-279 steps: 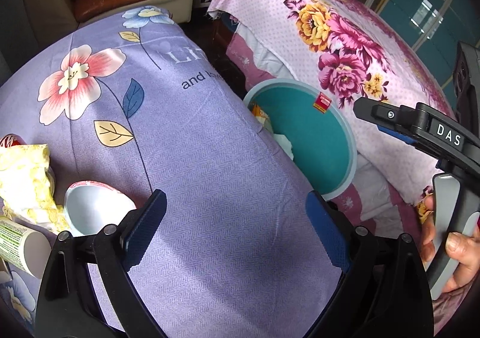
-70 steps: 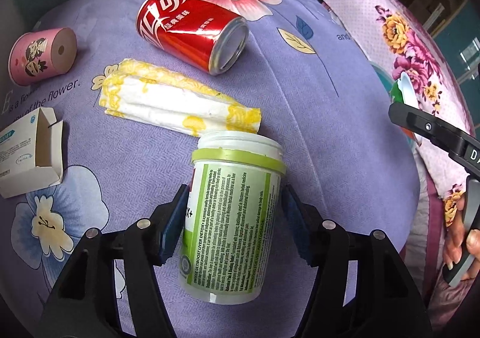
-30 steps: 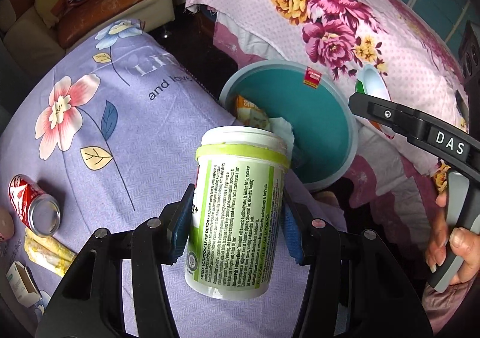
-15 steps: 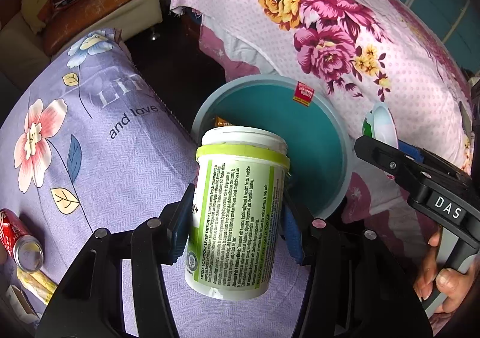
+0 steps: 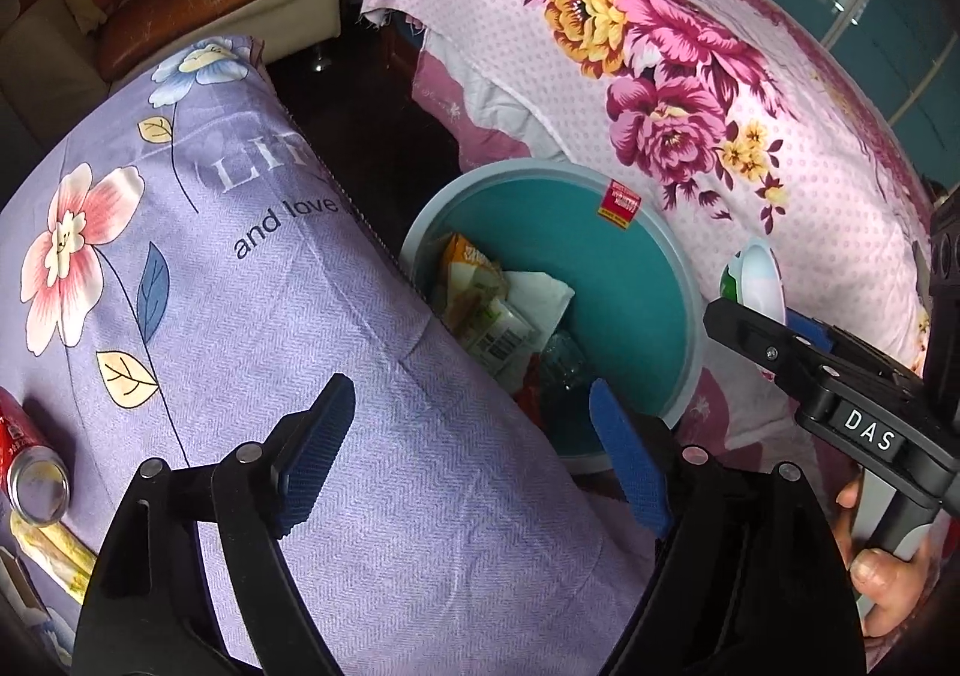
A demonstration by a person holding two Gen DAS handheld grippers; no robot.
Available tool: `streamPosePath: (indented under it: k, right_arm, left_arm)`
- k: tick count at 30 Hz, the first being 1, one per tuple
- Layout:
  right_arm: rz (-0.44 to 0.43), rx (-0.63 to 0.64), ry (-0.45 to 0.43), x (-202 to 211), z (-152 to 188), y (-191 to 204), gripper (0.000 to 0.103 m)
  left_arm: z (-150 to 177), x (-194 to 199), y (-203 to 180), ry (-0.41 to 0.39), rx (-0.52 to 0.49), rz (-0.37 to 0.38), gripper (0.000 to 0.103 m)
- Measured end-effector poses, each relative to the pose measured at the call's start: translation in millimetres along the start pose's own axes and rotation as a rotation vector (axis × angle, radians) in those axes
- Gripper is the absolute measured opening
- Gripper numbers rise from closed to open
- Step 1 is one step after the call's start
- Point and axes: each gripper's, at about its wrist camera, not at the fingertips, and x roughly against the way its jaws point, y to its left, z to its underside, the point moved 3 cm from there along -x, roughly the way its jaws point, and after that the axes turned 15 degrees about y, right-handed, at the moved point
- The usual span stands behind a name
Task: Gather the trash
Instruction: 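Open the left tool over the teal bin while the right tool releases the white cup, then move both tools back from the bin to the remaining trash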
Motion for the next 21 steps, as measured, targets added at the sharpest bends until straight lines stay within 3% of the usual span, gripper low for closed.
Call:
streamPosePath:
  k: [9,12,21]
  right_arm:
    - [0.028,0.031,0.035,-10,-4,18,0.053]
    - [0.047,0.034,0.051,-15,-3,26,0.068]
    - [0.052,0.043,0.098,-24,5,49,0.078]
  left_arm:
    - [29,0,20,0.018,0.029,0.025,0.088]
    - [36,2,27,0.014,0.038,0.026,0.089]
    - [57,9,50,0.009,0.076,0.043,0.092]
